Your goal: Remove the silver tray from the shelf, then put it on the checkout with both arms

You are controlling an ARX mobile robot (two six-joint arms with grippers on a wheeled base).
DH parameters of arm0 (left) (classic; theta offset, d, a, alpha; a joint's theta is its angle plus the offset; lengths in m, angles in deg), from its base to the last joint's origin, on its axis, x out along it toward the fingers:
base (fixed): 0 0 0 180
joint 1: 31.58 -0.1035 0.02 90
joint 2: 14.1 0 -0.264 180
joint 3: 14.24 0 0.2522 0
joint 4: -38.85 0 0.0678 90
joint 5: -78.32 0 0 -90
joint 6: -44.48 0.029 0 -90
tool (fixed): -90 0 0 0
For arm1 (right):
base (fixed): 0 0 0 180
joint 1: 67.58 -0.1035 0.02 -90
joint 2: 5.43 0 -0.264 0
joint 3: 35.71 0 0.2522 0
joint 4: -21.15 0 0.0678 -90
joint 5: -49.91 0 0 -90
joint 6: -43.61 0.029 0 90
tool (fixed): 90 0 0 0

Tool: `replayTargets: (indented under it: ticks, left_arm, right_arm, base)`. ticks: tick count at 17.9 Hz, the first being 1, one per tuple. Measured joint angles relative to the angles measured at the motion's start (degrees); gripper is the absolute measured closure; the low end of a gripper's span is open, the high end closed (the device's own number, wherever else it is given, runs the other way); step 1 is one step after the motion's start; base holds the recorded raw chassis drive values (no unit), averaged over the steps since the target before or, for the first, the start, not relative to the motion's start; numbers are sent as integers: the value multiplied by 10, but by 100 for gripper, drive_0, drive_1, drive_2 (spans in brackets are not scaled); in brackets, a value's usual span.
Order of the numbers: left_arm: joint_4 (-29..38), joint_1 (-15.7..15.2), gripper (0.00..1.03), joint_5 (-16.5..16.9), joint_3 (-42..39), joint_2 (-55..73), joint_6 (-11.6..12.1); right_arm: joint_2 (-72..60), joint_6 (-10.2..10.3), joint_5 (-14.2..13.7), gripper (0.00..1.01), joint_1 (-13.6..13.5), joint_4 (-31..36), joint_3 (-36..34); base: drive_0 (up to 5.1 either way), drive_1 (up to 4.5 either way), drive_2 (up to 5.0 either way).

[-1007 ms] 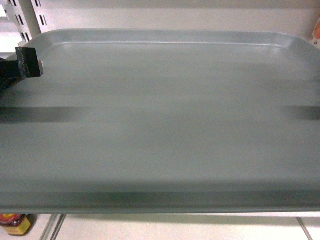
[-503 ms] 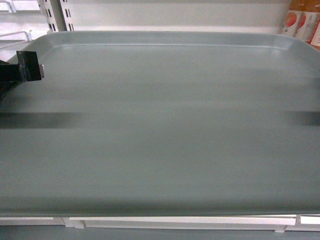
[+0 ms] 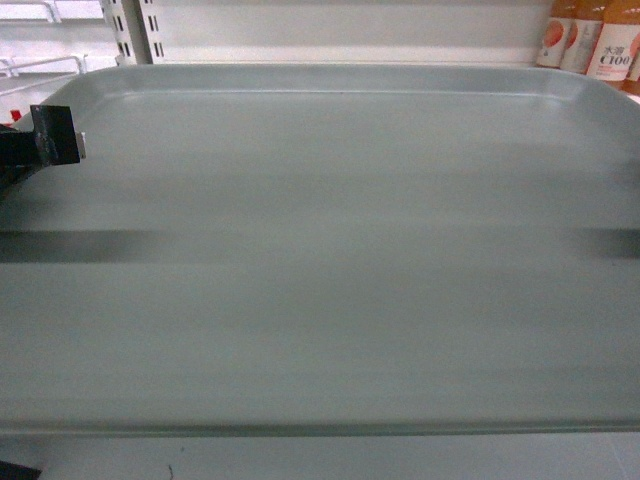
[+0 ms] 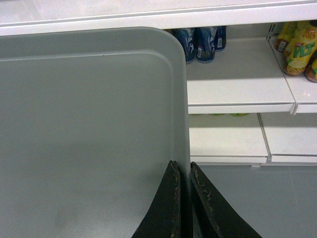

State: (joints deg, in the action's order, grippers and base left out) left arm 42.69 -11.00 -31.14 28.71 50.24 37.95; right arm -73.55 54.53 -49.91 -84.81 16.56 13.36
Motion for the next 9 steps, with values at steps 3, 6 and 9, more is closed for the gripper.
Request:
replayTargets:
  ticks: [3, 6, 9]
  left_arm:
    - [0, 0, 99, 0, 0, 0, 0]
    - [2, 0, 99, 0, 0, 0, 0]
    - [0, 1, 99, 1, 0, 0, -1]
  right_arm:
    - [0, 0, 0, 98, 0, 3, 0]
    - [0, 0, 0, 98, 0, 2, 0]
    - [0, 0, 0, 98, 1, -1, 0]
  base:
    - [9, -420, 437]
    - [4, -425, 432]
    - [13, -415, 441]
